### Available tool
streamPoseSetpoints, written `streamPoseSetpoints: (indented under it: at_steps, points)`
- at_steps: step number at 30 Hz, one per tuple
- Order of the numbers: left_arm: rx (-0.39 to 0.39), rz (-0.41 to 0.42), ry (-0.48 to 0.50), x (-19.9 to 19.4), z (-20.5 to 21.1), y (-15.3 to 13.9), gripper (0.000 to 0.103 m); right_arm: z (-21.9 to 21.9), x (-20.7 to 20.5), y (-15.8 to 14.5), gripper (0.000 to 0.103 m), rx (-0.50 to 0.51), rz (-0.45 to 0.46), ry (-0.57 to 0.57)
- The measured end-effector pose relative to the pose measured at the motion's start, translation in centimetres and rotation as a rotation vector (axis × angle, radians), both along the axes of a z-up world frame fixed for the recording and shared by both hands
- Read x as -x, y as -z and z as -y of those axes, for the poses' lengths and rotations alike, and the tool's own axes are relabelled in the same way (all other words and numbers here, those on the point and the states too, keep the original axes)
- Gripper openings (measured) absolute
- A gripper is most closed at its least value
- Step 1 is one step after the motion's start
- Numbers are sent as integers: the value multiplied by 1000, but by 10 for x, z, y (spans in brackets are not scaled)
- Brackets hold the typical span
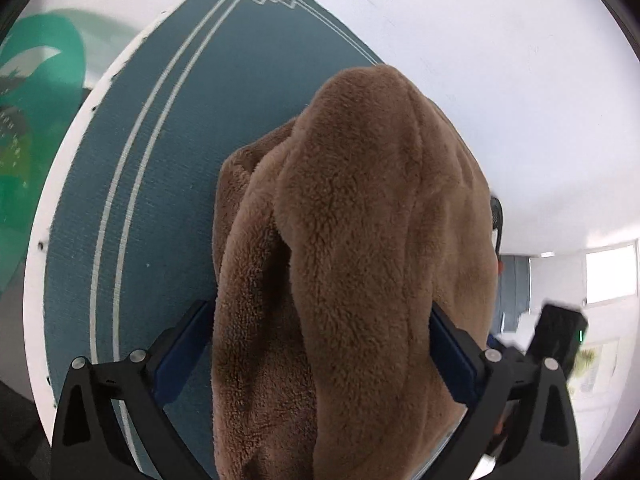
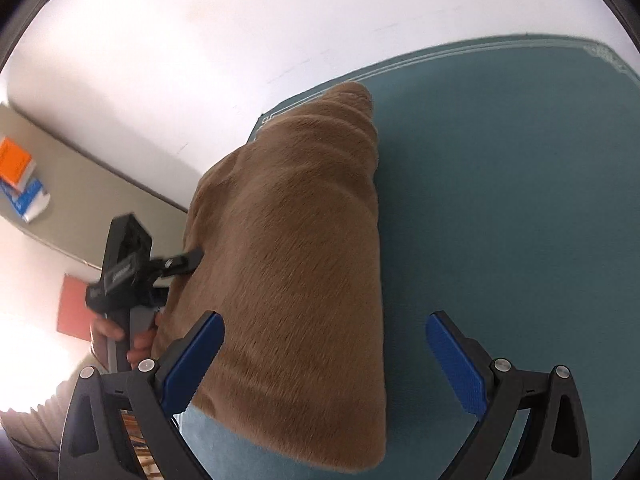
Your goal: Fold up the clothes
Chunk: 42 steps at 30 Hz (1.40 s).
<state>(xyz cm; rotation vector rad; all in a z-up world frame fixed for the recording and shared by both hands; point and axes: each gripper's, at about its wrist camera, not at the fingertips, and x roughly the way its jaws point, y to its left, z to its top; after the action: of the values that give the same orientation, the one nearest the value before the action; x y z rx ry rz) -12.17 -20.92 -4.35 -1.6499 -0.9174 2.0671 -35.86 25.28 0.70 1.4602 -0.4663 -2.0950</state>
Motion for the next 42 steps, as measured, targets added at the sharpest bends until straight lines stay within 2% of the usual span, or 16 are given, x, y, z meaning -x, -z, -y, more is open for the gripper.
streamPoseSetpoints:
  at_steps: [5, 9, 13, 17, 20, 23, 26, 28, 30, 33, 36, 42]
  points:
    - [1, -10, 29, 11, -6, 0, 102, -5, 29, 13, 102, 52, 65, -7]
    - [-81, 0, 55, 13, -13, 4, 102, 6, 45, 28, 102, 85, 118, -49]
    - [-77, -18, 80, 16, -18, 4, 102, 12, 52, 35, 102, 99, 153, -85]
    - [-152, 15, 74, 21, -10, 10, 102, 6, 56, 46, 102, 139, 227, -82]
    - [-159, 24, 83, 23, -11, 10, 102, 2, 53, 44, 102, 161, 235, -90]
    - [-136, 3, 129, 22, -22, 6, 102, 8, 48, 47, 102, 228, 275, -135]
    - [-141, -8, 139, 22, -27, 3, 102, 18, 39, 41, 102, 184, 233, -177]
    - [-150, -9, 129, 22, -27, 3, 101, 16, 36, 38, 99, 164, 224, -161]
    - [-167, 3, 112, 24, -24, 4, 95, 11, 34, 37, 82, 153, 225, -143]
    - [-175, 14, 106, 25, -25, 4, 79, 4, 28, 33, 67, 152, 220, -119]
    - [-167, 10, 105, 24, -29, 0, 70, 1, 19, 20, 59, 136, 184, -93]
    - [-135, -16, 101, 20, -47, -27, 63, -12, 0, -15, 56, 125, 88, -70]
